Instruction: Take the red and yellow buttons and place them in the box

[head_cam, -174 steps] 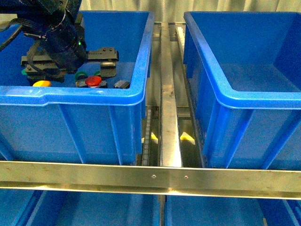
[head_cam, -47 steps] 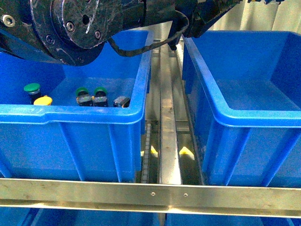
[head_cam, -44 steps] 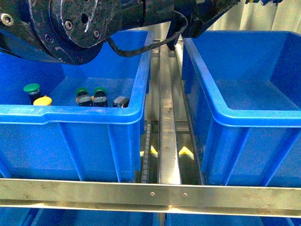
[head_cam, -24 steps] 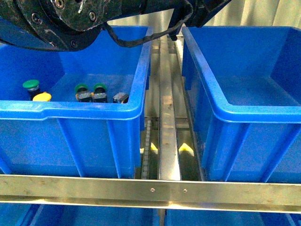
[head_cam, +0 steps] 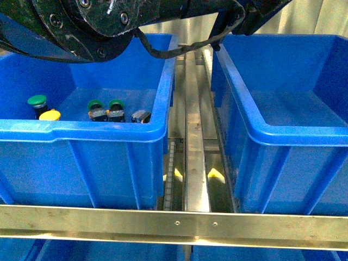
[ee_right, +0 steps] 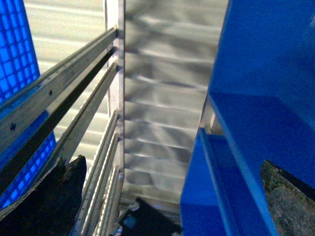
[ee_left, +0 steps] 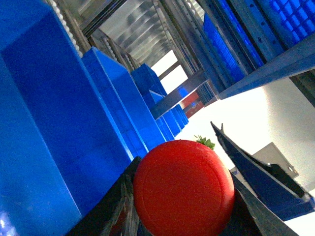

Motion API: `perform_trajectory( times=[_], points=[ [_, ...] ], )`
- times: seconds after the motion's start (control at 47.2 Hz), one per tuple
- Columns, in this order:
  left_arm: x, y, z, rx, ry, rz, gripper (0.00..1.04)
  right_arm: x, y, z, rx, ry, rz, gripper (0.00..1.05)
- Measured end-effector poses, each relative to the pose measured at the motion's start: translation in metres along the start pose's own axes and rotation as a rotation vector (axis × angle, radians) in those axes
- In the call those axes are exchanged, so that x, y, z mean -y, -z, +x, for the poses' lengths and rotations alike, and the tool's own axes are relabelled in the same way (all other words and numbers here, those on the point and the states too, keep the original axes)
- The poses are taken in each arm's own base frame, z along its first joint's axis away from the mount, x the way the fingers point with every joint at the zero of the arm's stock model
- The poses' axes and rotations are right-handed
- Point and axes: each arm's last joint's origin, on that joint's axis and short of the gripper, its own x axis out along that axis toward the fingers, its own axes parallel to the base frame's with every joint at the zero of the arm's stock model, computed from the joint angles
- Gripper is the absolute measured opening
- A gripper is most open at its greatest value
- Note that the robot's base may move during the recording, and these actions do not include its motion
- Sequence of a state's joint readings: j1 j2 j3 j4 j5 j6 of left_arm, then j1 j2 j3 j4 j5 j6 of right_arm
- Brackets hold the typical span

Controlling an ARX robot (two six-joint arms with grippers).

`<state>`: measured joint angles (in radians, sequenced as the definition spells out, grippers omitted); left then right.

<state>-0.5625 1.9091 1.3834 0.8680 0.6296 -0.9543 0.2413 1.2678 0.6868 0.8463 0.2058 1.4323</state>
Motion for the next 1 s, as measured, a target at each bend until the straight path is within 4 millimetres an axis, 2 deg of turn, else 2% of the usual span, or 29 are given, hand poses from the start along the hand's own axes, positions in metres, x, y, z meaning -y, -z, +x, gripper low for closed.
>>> perform_trajectory(
  times=[0.191,0.445,0.996],
  points=[
    [0.001,0.005,0.003,-0.017,-0.008,-0.001,0.33,-0.008,0.016,0.011,-0.038,-0.020,0.015,1.02],
    [0.000,0.004,0.003,-0.009,-0.011,0.002,0.32,-0.009,0.024,0.011,-0.044,-0.007,0.020,1.02],
    [-0.017,0.016,0.007,-0.024,-0.023,-0.020,0.32,-0.018,0.021,0.007,-0.021,-0.001,0.039,1.02]
  ],
)
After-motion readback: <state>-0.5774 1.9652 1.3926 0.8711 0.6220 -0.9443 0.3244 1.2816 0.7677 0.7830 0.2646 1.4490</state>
